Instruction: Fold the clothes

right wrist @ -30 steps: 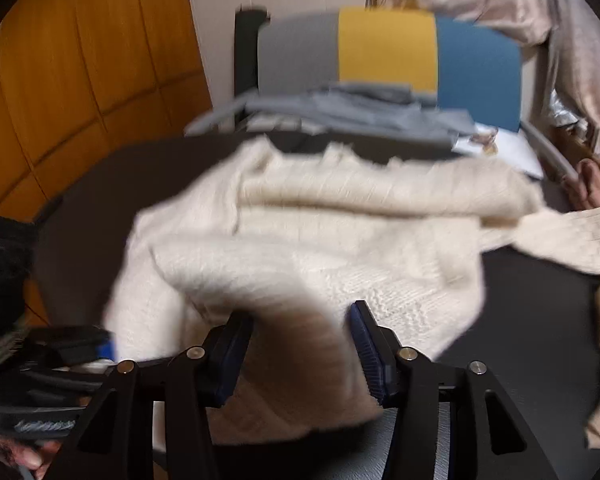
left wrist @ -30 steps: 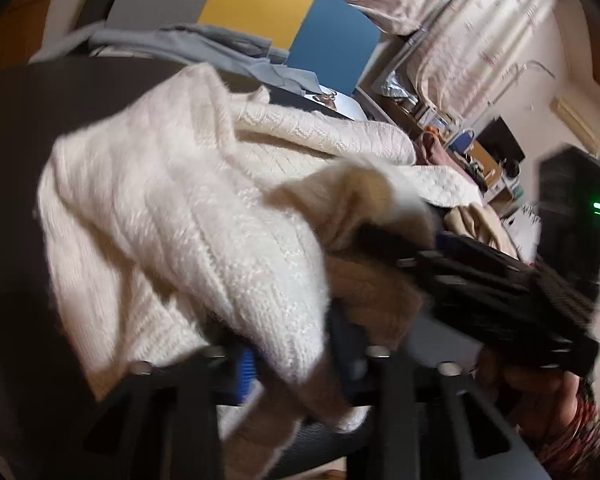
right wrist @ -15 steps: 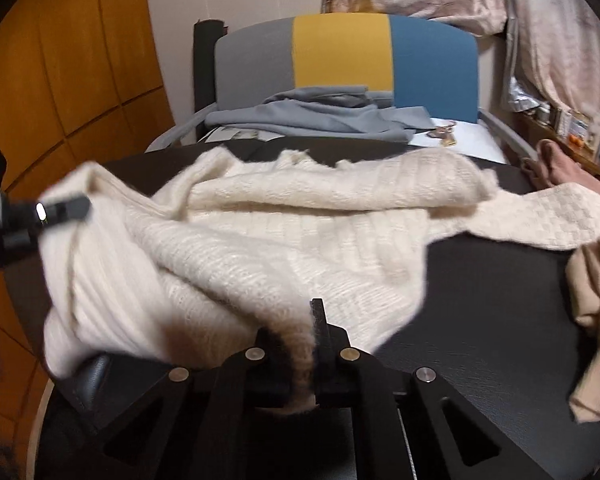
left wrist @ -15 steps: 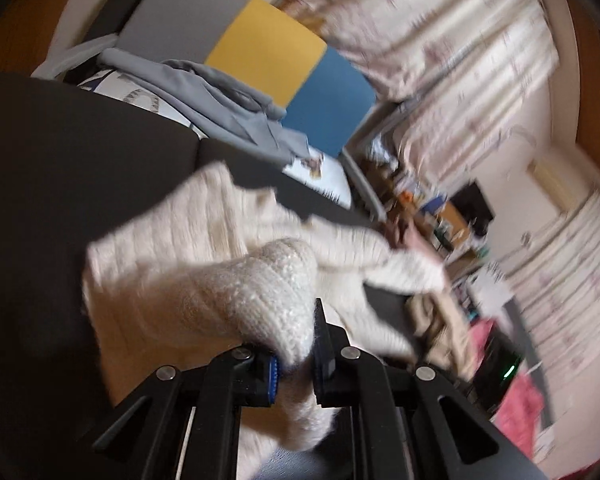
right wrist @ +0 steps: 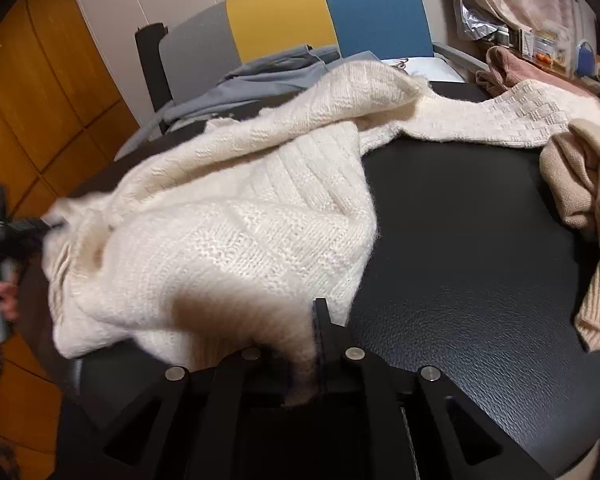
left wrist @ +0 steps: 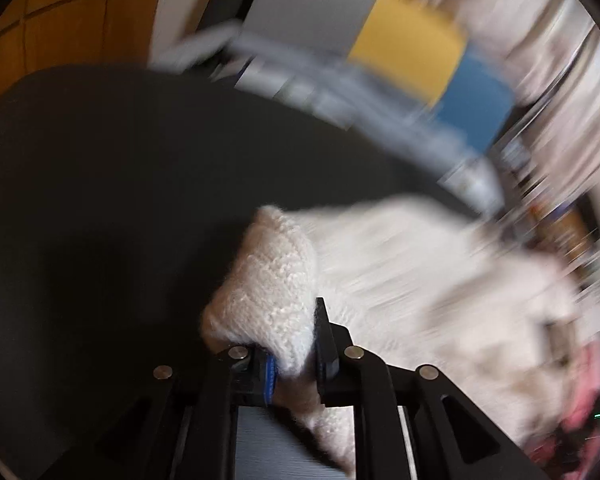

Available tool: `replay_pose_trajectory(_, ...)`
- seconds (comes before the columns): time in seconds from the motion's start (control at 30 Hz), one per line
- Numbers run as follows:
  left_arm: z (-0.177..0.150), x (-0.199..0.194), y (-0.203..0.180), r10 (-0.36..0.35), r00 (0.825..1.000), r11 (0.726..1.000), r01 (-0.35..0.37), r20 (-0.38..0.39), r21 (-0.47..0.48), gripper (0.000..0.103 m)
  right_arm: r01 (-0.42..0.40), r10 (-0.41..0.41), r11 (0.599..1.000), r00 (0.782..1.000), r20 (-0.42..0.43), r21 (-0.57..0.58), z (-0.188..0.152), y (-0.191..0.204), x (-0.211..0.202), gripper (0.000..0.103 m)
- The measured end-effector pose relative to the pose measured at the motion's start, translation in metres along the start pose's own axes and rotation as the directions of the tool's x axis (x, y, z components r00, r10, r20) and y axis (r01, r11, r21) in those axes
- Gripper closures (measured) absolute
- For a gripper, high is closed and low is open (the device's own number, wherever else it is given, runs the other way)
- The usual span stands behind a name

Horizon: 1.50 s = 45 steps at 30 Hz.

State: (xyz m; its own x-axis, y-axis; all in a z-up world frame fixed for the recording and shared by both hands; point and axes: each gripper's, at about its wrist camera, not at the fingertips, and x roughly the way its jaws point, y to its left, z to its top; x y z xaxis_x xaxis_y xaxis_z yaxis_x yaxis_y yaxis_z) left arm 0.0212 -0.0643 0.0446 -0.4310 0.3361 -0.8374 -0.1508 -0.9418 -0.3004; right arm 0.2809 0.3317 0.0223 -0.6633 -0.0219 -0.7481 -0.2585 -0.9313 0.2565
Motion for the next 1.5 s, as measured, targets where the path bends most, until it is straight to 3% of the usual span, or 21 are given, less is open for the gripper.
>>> replay_pose_trajectory(0.17,0.005,-0.015,0.021,-0.078,0.997,0.991,0.076,-0.02,-0.107,0.083,-0.026,0.033,0.998,0.993,0.11,-0.064,0.008,0.015,-0.043,0.064)
replay_pose_trajectory(0.27,0.003,-0.04,0.031,-0.084,0.996,0.983,0.089,0.036,-0.159,0.083,-0.032,0.055,0.987,0.988,0.145,-0.158,0.016,0.036,-0.054,0.063)
replay_pose_trajectory(0.4,-0.001,-0.066,0.021,-0.077,0.991,0.99,0.088,0.108,-0.106,0.081,-0.06,0.108,0.961,0.98,0.166,-0.271,0.022,0.07,-0.052,0.055)
replay_pose_trajectory(0.47,0.003,-0.062,0.033,-0.118,0.991,0.983,0.127,0.07,-0.136,0.081,-0.07,0.129,0.94,0.979,0.159,-0.333,0.024,0.087,-0.046,0.053)
replay_pose_trajectory(0.53,0.005,-0.053,0.051,-0.171,0.985,0.966,0.17,0.009,-0.194,0.081,-0.025,0.089,0.917,0.986,0.142,-0.398,0.024,0.104,-0.034,0.05)
replay_pose_trajectory(0.63,0.005,-0.031,0.088,-0.282,0.953,0.912,0.231,-0.11,-0.34,0.081,0.043,-0.004,0.875,0.997,0.08,-0.482,0.028,0.116,0.005,0.048)
replay_pose_trajectory(0.67,0.002,-0.025,0.099,-0.303,0.943,0.891,0.229,-0.138,-0.392,0.081,0.055,-0.04,0.874,0.998,0.04,-0.483,0.028,0.115,0.022,0.048)
replay_pose_trajectory(0.7,-0.001,-0.025,0.105,-0.29,0.944,0.891,0.207,-0.156,-0.405,0.081,0.06,-0.067,0.878,0.998,0.002,-0.474,0.028,0.111,0.036,0.054)
replay_pose_trajectory(0.73,-0.004,-0.028,0.109,-0.239,0.955,0.91,0.158,-0.173,-0.384,0.081,0.068,-0.09,0.882,0.996,-0.025,-0.467,0.027,0.107,0.05,0.064)
replay_pose_trajectory(0.8,-0.009,-0.047,0.111,-0.036,0.988,0.96,-0.008,-0.15,-0.279,0.081,0.1,-0.11,0.874,0.994,0.007,-0.476,0.022,0.104,0.057,0.066)
replay_pose_trajectory(0.83,-0.012,-0.058,0.109,0.062,0.991,0.971,-0.088,-0.122,-0.223,0.082,0.112,-0.118,0.87,0.993,0.017,-0.481,0.021,0.104,0.057,0.067)
replay_pose_trajectory(0.93,-0.024,-0.082,0.081,0.061,0.998,0.994,-0.063,-0.024,-0.089,0.082,0.116,-0.116,0.877,0.993,0.029,-0.466,0.019,0.102,0.057,0.067)
replay_pose_trajectory(1.0,-0.034,-0.091,0.052,-0.046,0.999,0.998,0.047,0.023,-0.04,0.079,0.106,-0.102,0.89,0.994,0.031,-0.444,0.02,0.099,0.057,0.067)
replay_pose_trajectory(1.1,-0.052,-0.08,-0.002,-0.249,0.969,0.969,0.249,-0.003,0.002,0.078,0.093,-0.088,0.905,0.996,0.032,-0.416,0.022,0.096,0.057,0.066)
replay_pose_trajectory(1.17,-0.063,-0.063,-0.028,-0.294,0.955,0.956,0.294,-0.046,-0.015,0.078,0.091,-0.087,0.904,0.996,0.028,-0.419,0.02,0.098,0.055,0.066)
replay_pose_trajectory(1.23,-0.075,-0.046,-0.049,-0.289,0.954,0.957,0.288,-0.079,-0.033,0.078,0.081,-0.08,0.904,0.997,0.019,-0.42,0.02,0.098,0.053,0.066)
replay_pose_trajectory(1.3,-0.085,-0.033,-0.071,-0.181,0.981,0.982,0.184,-0.064,0.044,0.078,0.067,-0.069,0.908,0.998,0.008,-0.414,0.02,0.097,0.052,0.066)
replay_pose_trajectory(1.37,-0.096,-0.022,-0.091,-0.051,0.998,0.988,0.056,-0.035,0.144,0.077,0.049,-0.053,0.917,0.999,-0.001,-0.395,0.021,0.094,0.051,0.066)
replay_pose_trajectory(1.43,-0.109,-0.016,-0.105,0.024,1.0,0.97,-0.027,0.015,0.243,0.075,0.041,-0.046,0.922,0.999,-0.004,-0.385,0.021,0.093,0.051,0.066)
replay_pose_trajectory(1.5,-0.118,-0.013,-0.12,0.086,0.995,0.93,-0.101,0.058,0.353,0.075,0.046,-0.051,0.921,0.999,-0.002,-0.386,0.021,0.094,0.051,0.066)
